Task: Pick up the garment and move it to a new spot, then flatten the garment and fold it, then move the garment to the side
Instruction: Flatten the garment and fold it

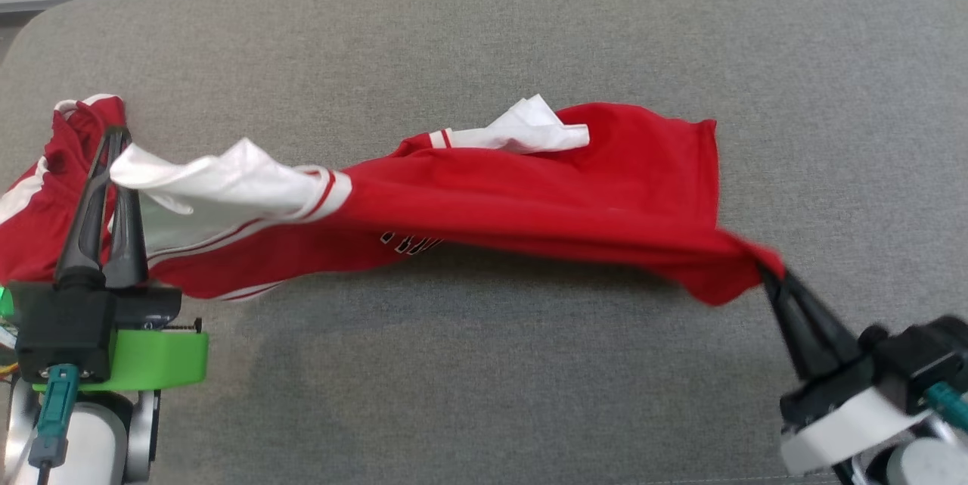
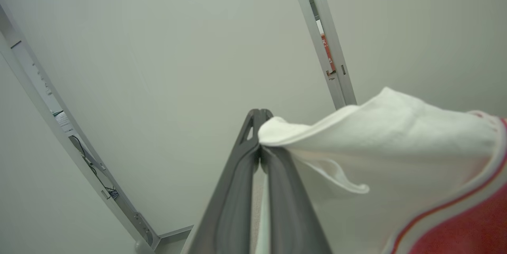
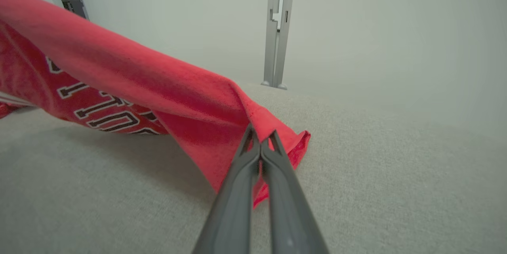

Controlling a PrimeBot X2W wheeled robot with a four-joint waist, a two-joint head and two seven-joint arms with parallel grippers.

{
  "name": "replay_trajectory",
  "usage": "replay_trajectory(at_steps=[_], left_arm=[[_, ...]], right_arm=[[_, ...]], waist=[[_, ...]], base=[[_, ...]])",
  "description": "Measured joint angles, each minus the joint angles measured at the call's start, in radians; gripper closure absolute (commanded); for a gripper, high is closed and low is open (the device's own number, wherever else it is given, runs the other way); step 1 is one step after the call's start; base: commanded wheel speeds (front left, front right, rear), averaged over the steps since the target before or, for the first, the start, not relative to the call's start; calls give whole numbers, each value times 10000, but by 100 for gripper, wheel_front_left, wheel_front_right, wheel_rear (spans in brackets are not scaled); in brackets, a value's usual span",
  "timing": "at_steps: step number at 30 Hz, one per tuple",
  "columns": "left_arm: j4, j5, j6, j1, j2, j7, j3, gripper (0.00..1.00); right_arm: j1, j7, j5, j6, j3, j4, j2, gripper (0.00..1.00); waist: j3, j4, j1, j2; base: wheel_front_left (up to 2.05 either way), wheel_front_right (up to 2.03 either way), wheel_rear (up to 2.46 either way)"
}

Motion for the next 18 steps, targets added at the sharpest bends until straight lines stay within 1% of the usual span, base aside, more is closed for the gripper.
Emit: replay_trajectory(at_steps=[1, 4, 8, 9, 10, 11, 14, 16, 18], left_arm=[[38, -86, -2, 143, 0, 75, 25, 100], [234, -349, 4, 579, -150, 150, 15, 100], [575, -543, 94, 990, -286, 186, -25, 100], [665, -545, 102, 1059, -295, 213, -56, 100], [752, -566, 104, 1135, -336, 224, -81, 100], [830, -571, 127, 1199, -345, 226, -105, 100], [970, -579, 148, 1243, -376, 157, -155, 100], [1009, -614, 148, 1240, -445, 79, -238, 100], [1045, -627, 48, 1231, -535, 36, -460, 100]], right_arm=[[257, 0, -82, 0, 345, 303, -201, 100], [669, 2, -58, 0, 1335, 1112, -476, 100], [737, 0, -84, 0, 2311, 1871, -575, 100], [732, 0, -42, 0, 2426, 2000, -560, 100], [709, 0, 56, 0, 2625, 2130, -568, 57], [690, 0, 127, 0, 2800, 2184, -612, 0], [629, 0, 558, 0, 3066, 2249, -773, 0], [643, 0, 773, 0, 3172, 2343, -1099, 0], [654, 0, 1043, 0, 2878, 2303, -1356, 0]], waist=[[28, 18, 0, 0], [152, 28, 0, 0], [344, -7, 0, 0], [378, -18, 0, 0], [418, -34, 0, 0], [459, -47, 0, 0], [583, -67, 0, 0], [648, -61, 0, 0], [699, -52, 1, 0]], base=[[0, 0, 0], [0, 0, 0], [0, 0, 0], [0, 0, 0], [0, 0, 0], [0, 0, 0], [0, 0, 0], [0, 0, 0], [0, 0, 0]])
